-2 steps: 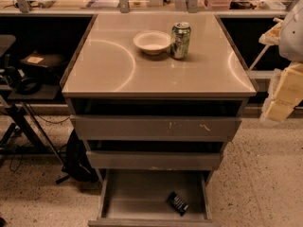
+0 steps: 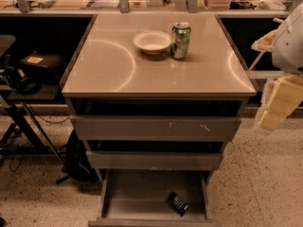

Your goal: Pick rxbar blueberry from bottom drawer and place on counter

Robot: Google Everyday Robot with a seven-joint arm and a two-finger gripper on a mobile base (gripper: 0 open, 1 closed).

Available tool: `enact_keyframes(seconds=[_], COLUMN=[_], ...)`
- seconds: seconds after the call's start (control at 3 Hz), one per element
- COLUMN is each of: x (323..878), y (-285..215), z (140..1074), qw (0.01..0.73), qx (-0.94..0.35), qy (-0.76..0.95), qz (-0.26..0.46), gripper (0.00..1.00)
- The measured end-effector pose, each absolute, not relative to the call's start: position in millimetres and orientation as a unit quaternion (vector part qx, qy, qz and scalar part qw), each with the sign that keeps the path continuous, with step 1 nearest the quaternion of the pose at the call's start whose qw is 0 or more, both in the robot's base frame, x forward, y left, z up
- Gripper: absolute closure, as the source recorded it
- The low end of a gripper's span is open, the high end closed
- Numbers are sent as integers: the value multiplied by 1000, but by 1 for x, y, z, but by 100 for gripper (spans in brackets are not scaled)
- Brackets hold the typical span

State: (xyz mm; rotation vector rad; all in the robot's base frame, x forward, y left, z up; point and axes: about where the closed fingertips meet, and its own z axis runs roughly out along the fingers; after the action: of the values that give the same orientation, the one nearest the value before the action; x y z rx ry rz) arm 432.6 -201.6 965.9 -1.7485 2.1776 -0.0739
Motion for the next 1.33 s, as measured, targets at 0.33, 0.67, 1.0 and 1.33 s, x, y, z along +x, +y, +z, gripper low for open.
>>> enact_keyframes(seconds=[0.33,0.67,1.0,1.33], x=[414,400,384,350], y=[-160,-94,-8,42], z=[933,856,746,615], qw=[208,243,228,139], qx=[-651,-669,-673,-668], qy=[730,693,663,671], qz=[12,113,234,291], gripper=[0,0,0,0])
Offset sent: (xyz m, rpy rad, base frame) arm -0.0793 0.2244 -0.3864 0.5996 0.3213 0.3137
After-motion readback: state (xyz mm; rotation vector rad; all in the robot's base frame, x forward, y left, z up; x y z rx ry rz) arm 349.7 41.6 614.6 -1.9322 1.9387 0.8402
